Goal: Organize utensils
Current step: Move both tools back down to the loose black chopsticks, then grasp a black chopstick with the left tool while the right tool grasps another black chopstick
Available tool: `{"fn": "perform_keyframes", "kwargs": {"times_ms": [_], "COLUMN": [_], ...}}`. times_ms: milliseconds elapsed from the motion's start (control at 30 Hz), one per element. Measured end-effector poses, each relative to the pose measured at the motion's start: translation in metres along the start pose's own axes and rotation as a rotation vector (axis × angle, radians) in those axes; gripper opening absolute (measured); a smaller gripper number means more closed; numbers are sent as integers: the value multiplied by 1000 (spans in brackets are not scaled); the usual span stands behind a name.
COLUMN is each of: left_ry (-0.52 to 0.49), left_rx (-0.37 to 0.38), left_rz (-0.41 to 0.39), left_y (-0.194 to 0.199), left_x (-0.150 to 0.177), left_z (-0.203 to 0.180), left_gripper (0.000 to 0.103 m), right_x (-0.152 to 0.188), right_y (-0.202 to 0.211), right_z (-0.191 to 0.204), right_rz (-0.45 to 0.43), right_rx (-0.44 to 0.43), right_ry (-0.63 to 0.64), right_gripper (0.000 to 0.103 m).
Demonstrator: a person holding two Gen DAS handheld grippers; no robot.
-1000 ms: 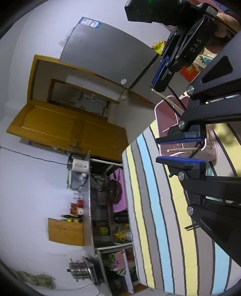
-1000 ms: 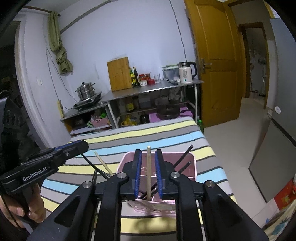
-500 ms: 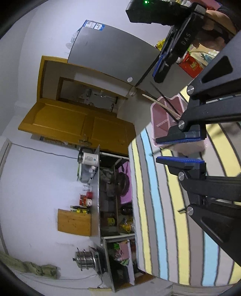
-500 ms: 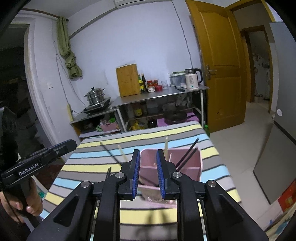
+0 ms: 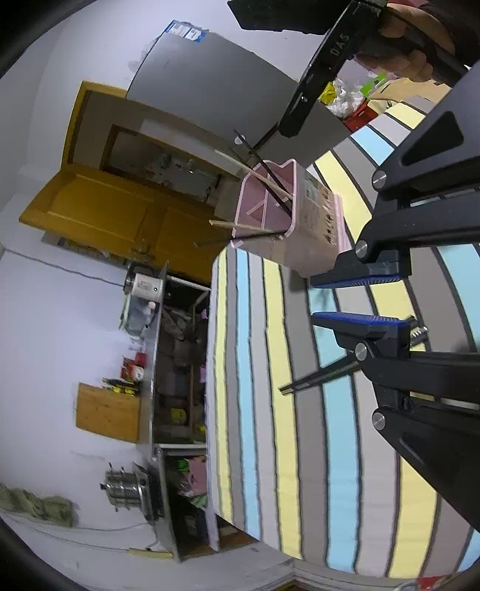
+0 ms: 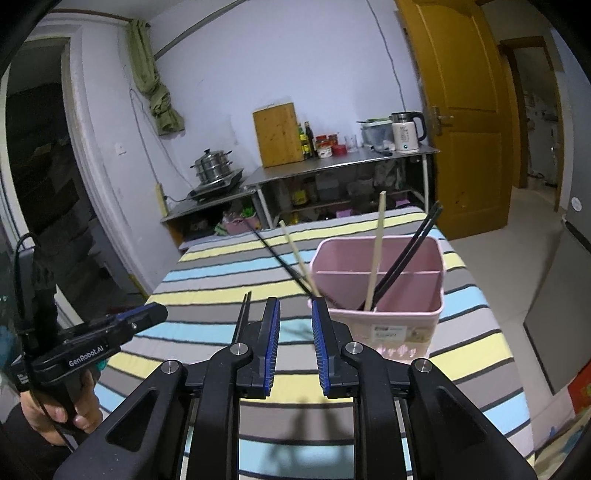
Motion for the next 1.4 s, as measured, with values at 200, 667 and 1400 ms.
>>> {"fn": "perform_keyframes", "kwargs": {"times_ms": [200,667,1400], "left_ry": [37,111,83], "left_rx": [-28,-107,-190], "left_rz": [33,164,206], "left_y": [-6,-77,-152], "left_x": [18,60,72], "left_z": [19,60,75], "left_gripper": [12,21,16], "right_x": [17,60,96], "right_y": [-13,-67,-118], "right_z": [13,23,18], "right_rz": [35,169,286], "right_rx": [-28,-64,-79], "right_ry": [13,13,-17], "right_gripper": [18,18,18]}}
Point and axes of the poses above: each gripper's, at about its wrist camera, not at the fingertips, and y roughly against the way its jaws point, z to its left, x to its underside, the point moved 10 cm from there along -y, roughly the way its jaws point, and after that the axes turned 8 degrees about -x, right-handed, at the moved point
